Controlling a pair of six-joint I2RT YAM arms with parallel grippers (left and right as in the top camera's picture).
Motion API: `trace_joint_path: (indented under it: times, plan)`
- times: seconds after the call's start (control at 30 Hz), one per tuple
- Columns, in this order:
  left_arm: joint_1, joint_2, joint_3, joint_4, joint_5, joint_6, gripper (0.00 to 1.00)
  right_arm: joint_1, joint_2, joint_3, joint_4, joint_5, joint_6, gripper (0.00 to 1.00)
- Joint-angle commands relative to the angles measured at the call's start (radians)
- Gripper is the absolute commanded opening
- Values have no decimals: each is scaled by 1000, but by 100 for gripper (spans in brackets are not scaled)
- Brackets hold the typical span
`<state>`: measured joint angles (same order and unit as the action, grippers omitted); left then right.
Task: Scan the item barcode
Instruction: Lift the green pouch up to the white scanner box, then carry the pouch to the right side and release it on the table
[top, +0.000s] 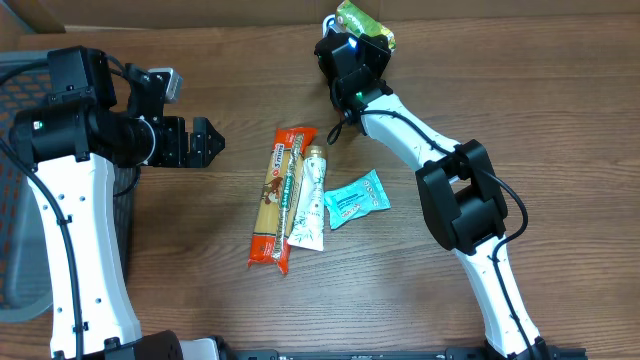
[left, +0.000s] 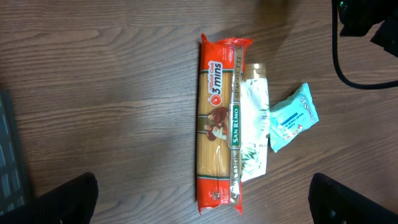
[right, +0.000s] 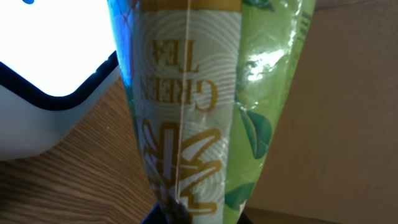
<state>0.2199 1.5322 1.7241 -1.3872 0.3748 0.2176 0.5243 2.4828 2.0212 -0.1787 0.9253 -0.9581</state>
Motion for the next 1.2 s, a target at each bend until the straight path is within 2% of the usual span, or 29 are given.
trace_joint_path:
  times: [0.0,0.1,0.2,0.33,0.4,0.53,0.67,0.83,1.07,1.17]
  plan:
    - [-5,1,13,1,10,22,100,11,-102,27,11,26,76,4]
    - [-5,1,13,1,10,22,99,13,-178,27,-63,-10,143,4]
    - [-5,1,13,1,10,22,100,21,-276,27,-242,-108,245,4]
    - [-5,1,13,1,10,22,99,26,-418,27,-518,-349,475,4]
    - [-5,1,13,1,10,22,100,9,-498,27,-664,-576,619,4]
    - [-5,1,13,1,10,22,99,-80,-596,27,-880,-964,800,4]
    - [-5,1,13,1,10,22,99,-237,-606,19,-1074,-1061,938,4]
    - [-5,1,13,1,10,22,99,-457,-604,-134,-1057,-1062,1186,4]
    - [-5,1,13,1,10,22,99,-697,-604,-501,-795,-1061,1596,4]
    - [-5,1,13,1,10,22,100,-753,-604,-636,-682,-1045,1694,4]
